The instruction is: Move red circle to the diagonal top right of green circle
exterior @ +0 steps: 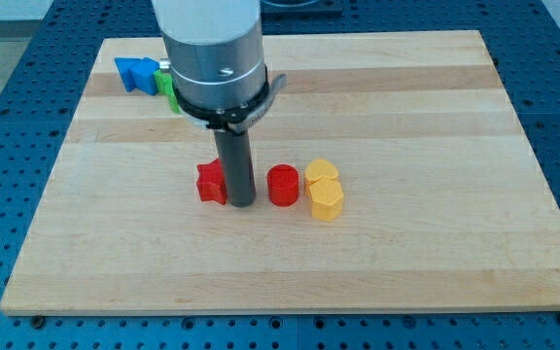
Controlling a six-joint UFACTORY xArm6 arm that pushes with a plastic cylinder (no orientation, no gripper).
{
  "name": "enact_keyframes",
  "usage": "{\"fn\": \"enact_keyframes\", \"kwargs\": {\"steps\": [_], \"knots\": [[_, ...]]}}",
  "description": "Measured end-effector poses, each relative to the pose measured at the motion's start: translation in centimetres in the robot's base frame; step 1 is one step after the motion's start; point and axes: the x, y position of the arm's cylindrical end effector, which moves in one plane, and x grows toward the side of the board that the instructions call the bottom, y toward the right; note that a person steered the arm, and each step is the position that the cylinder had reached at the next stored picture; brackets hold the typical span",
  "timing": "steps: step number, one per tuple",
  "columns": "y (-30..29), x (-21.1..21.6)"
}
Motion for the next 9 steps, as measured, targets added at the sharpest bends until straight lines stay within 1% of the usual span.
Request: {"fn": "enact_keyframes", "kwargs": {"steps": [1,2,3,4,6,8,9], "knots": [[1.7,1.7],[5.2,0.5],[6.2,-2.1],[6.3,-6.8],[7.2,-14.2],[4.9,-23.6],[0.7,-25.4]]}}
